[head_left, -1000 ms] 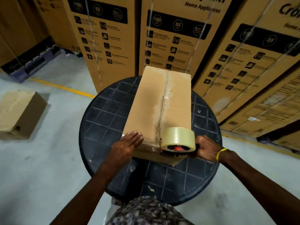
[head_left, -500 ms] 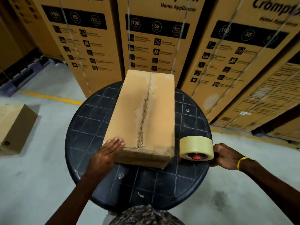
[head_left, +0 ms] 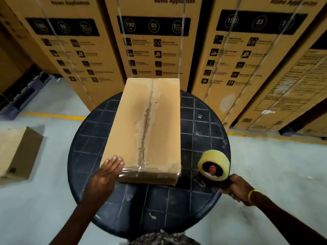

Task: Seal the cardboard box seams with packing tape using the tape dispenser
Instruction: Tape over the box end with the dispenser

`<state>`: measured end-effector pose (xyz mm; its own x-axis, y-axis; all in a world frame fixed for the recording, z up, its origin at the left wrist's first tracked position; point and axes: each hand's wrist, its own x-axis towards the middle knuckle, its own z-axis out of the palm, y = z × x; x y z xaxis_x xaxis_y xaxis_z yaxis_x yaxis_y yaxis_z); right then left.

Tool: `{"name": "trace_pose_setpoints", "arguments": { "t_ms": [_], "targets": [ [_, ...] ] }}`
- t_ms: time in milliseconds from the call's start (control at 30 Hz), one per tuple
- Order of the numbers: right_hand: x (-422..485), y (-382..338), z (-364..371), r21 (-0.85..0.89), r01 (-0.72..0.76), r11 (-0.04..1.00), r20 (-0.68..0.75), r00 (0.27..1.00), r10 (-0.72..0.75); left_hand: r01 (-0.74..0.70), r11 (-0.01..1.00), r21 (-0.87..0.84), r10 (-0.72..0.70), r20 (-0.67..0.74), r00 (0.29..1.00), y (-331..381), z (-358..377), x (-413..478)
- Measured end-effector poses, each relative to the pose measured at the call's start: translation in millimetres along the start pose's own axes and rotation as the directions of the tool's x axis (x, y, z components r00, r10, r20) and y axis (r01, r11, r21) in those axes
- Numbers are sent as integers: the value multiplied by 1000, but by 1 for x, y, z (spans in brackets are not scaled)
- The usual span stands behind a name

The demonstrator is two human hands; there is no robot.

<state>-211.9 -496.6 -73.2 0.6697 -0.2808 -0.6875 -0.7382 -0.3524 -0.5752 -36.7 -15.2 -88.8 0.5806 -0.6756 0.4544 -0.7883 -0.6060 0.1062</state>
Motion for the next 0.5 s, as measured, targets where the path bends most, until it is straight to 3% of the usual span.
{"name": "trace_pose_setpoints", "arguments": {
  "t_ms": [67, 167, 300, 367, 433, 500],
  "targets": [
    [6, 11, 15, 236, -147, 961, 30, 989, 144, 3, 1000, -7, -3, 10, 1000, -1, -2, 1],
    [26, 24, 44, 533, -321, 783, 168, 947, 275, 35, 999, -6, -35, 27, 999, 1, -2, 1],
    [45, 31, 76, 821, -337, 461, 235, 935, 266, 47, 999, -11, -46, 73, 996, 0, -4, 3],
    [46, 30, 89, 880, -323, 347, 243, 936, 255, 22, 1000, -11, -21, 108, 994, -1, -6, 4],
    [48, 30, 102, 891, -300, 341, 219, 941, 257, 18, 1000, -16, -16, 137, 990, -3, -8, 5],
    [48, 28, 112, 867, -298, 400, 178, 934, 310, 19, 1000, -11, -18, 153, 988, -5, -8, 3]
  ]
}}
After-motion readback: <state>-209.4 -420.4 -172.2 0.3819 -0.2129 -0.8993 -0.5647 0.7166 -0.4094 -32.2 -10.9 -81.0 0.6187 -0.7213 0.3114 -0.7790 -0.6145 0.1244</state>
